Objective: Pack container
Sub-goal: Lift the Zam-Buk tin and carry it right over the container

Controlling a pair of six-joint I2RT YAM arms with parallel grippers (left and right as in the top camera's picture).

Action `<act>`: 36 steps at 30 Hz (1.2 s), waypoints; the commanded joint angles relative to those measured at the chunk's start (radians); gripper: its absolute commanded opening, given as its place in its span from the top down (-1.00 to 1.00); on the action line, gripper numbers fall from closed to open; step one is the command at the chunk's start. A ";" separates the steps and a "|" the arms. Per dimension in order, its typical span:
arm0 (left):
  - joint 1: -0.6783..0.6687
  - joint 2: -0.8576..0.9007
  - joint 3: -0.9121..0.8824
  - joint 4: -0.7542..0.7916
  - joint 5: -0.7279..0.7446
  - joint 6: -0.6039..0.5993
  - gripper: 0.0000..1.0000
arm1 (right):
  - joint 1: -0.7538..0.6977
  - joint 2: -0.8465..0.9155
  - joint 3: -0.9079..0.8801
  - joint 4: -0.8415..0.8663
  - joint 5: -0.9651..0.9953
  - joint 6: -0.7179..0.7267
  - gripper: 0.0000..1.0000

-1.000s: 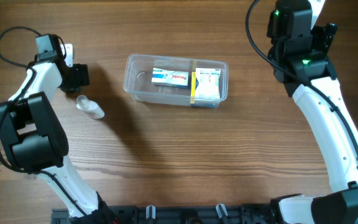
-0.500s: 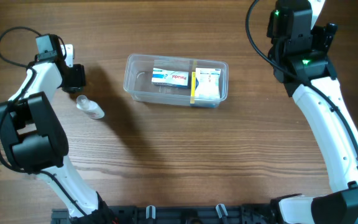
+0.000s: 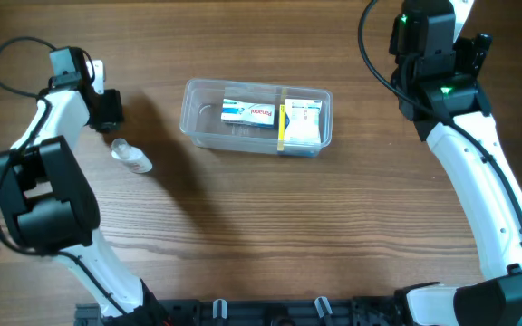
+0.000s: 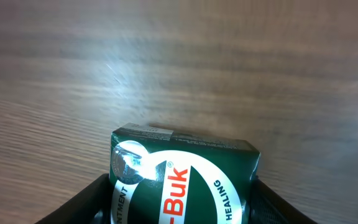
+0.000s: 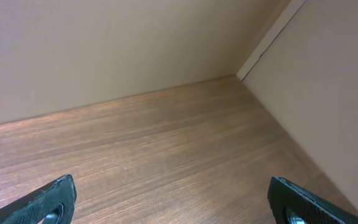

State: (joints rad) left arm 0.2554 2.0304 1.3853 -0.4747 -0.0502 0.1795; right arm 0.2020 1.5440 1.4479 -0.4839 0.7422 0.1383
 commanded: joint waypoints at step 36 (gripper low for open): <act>-0.699 -0.412 0.049 -0.013 0.181 -0.269 -0.04 | 0.002 0.013 0.003 0.003 0.020 0.019 -0.99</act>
State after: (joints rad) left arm -0.4015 1.5627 1.4208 -0.4881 0.2405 -0.0303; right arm 0.2020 1.5440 1.4479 -0.4835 0.7422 0.1383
